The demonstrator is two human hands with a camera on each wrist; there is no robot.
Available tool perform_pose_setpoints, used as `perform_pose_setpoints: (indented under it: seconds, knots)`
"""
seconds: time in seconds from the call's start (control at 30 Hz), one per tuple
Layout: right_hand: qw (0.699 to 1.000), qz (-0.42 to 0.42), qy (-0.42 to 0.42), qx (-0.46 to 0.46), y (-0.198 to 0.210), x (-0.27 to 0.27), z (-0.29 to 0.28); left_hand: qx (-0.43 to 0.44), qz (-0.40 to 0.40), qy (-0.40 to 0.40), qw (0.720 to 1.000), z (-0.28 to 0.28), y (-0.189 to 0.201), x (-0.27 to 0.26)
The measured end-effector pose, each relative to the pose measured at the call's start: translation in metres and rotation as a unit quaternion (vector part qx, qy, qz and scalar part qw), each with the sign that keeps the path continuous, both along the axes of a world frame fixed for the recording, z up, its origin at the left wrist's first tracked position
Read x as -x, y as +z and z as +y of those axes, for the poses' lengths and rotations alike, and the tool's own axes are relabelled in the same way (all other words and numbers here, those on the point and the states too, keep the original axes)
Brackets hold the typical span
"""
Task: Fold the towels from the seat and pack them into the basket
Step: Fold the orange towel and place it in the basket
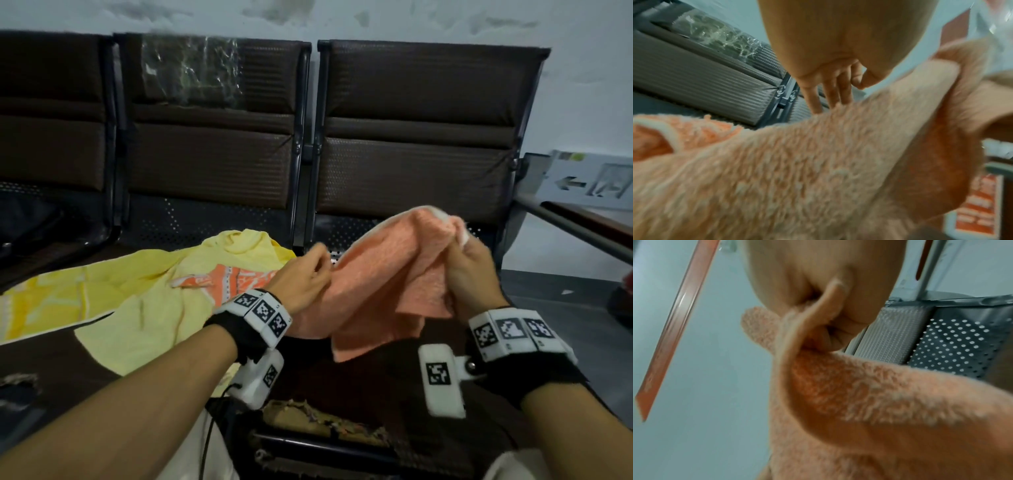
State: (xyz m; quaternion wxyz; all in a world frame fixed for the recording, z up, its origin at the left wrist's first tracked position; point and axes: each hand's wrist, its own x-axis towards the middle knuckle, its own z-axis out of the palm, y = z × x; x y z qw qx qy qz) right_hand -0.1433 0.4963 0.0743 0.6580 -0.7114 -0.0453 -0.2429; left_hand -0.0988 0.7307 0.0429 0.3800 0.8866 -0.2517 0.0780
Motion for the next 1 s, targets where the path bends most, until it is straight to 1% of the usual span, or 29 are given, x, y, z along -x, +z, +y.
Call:
perform_pose_setpoints:
  seconds: [0.03,0.07,0.13,0.17,0.23,0.27,0.3,0.33,0.4,0.5,0.53,0.6,0.67,0.73,0.8,0.87,0.9,0.97,1.0]
  knots:
    - [0.999,-0.002,-0.010,-0.038,0.002,0.000,-0.004,0.034,0.005,-0.007,0.999,-0.007,0.004,0.005]
    - [0.997,-0.006,-0.005,-0.077,0.002,0.000,-0.006,0.065,0.027,-0.023,0.997,-0.015,0.006,0.009]
    - [0.992,-0.002,0.043,-0.122,-0.002,0.000,-0.001,0.100,0.093,-0.064,0.989,-0.030,0.007,0.017]
    - [0.989,0.005,0.082,-0.125,-0.005,0.001,0.005,0.095,0.102,-0.077,0.987,-0.035,0.005,0.019]
    - [0.978,0.035,0.175,-0.107,-0.011,0.003,0.019,0.062,0.065,-0.101,0.991,-0.039,0.001,0.015]
    - [0.974,0.054,0.202,-0.090,-0.015,0.004,0.023,0.054,0.045,-0.116,0.991,-0.041,-0.001,0.012]
    - [0.972,0.067,0.215,-0.071,-0.017,0.003,0.026,0.055,0.035,-0.132,0.989,-0.041,-0.002,0.010]
    - [0.973,0.070,0.208,-0.064,-0.018,0.000,0.026,0.061,0.032,-0.144,0.987,-0.040,-0.004,0.007]
    - [0.974,0.072,0.202,-0.071,-0.018,-0.003,0.024,0.065,0.033,-0.161,0.984,-0.037,-0.008,-0.001]
    - [0.965,0.084,0.232,-0.090,-0.020,-0.004,0.021,0.071,0.059,-0.198,0.976,-0.034,-0.012,-0.007]
    - [0.965,0.087,0.234,-0.083,-0.021,-0.005,0.020,0.073,0.073,-0.195,0.975,-0.033,-0.014,-0.009]
    - [0.975,0.101,0.190,-0.059,-0.020,-0.008,0.018,0.059,0.087,-0.156,0.982,-0.031,-0.017,-0.012]
    - [0.987,0.114,0.091,-0.061,-0.022,-0.015,0.010,0.050,0.064,-0.109,0.991,-0.026,-0.018,-0.015]
    - [0.990,0.124,-0.008,-0.072,-0.021,-0.018,-0.001,0.073,0.035,-0.060,0.995,-0.019,-0.015,-0.019]
    - [0.986,0.134,-0.059,-0.079,-0.021,-0.017,-0.008,0.108,0.022,-0.034,0.993,-0.013,-0.011,-0.021]
    - [0.988,0.128,-0.059,-0.070,-0.020,-0.012,-0.008,0.123,0.027,-0.040,0.991,-0.009,-0.007,-0.020]
    - [0.991,0.117,-0.040,-0.046,-0.019,-0.009,-0.005,0.121,0.030,-0.050,0.991,-0.008,-0.004,-0.017]
    - [0.993,0.107,0.037,0.030,-0.017,-0.003,0.005,0.110,0.034,-0.067,0.991,-0.010,0.002,-0.013]
    - [0.986,0.122,0.080,0.082,-0.017,0.000,0.010,0.111,0.039,-0.075,0.990,-0.012,0.006,-0.011]
